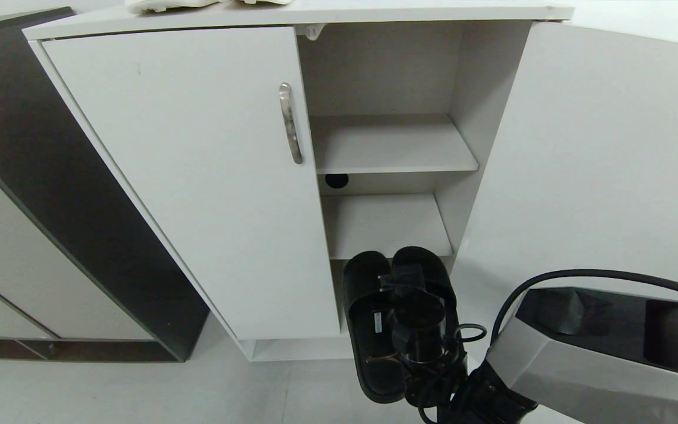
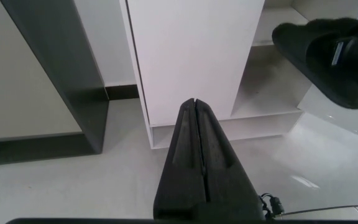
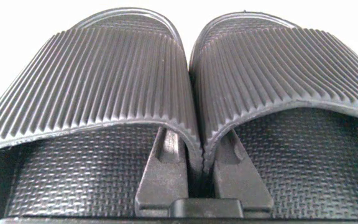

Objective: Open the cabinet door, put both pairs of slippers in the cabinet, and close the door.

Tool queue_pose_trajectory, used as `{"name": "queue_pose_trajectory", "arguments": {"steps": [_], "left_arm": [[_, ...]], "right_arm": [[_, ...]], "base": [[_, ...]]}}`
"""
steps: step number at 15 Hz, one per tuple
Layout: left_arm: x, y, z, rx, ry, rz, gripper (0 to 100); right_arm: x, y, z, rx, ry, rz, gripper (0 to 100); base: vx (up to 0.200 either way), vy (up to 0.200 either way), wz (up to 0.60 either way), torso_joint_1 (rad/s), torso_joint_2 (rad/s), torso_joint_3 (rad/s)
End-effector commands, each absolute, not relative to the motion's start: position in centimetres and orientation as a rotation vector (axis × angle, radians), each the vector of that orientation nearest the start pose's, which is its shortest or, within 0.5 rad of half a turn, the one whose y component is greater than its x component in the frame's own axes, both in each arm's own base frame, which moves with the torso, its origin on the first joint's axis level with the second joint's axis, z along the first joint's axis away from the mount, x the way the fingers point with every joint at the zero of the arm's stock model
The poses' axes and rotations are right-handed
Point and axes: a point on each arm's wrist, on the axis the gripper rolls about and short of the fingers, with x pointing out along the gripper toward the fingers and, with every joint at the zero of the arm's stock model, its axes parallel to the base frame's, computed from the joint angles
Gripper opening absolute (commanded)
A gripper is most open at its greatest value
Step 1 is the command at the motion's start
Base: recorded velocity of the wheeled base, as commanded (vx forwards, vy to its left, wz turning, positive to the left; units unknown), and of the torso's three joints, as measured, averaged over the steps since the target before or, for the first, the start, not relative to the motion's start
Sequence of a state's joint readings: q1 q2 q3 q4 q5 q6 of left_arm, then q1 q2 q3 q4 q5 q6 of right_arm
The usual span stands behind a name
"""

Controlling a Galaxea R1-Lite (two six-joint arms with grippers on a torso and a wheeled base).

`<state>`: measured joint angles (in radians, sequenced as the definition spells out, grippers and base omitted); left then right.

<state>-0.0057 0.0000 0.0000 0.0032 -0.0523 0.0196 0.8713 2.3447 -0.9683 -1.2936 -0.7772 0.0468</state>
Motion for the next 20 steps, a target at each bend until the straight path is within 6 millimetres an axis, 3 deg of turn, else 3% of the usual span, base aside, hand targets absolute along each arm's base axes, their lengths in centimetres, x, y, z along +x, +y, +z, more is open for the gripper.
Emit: {"name": "queue_pose_trajectory", "arguments": {"steps": [1, 8, 20], "left_arm": [[-2.3, -0.1, 7.5, 0.02, 0.004, -0.058, 0], [-2.3, -0.1, 7.5, 0.021, 0.004, -0.058, 0], [-2.3, -0.1, 7.5, 0.023, 0.005, -0.058, 0]], "right_arm": [[28.1, 30.5, 3.4, -0.042, 0.084, 0.087, 0], [28.7, 30.1, 3.8, -0.033, 0.072, 0.055, 0], [29.2, 30.1, 4.2, -0.03, 0.06, 0.045, 0]], "base": [[0.0, 0.0, 0.0, 0.0, 0.0, 0.0], [0.0, 0.0, 0.0, 0.0, 0.0, 0.0], [0.2, 0.0, 0.0, 0.001, 0.0, 0.004]]}}
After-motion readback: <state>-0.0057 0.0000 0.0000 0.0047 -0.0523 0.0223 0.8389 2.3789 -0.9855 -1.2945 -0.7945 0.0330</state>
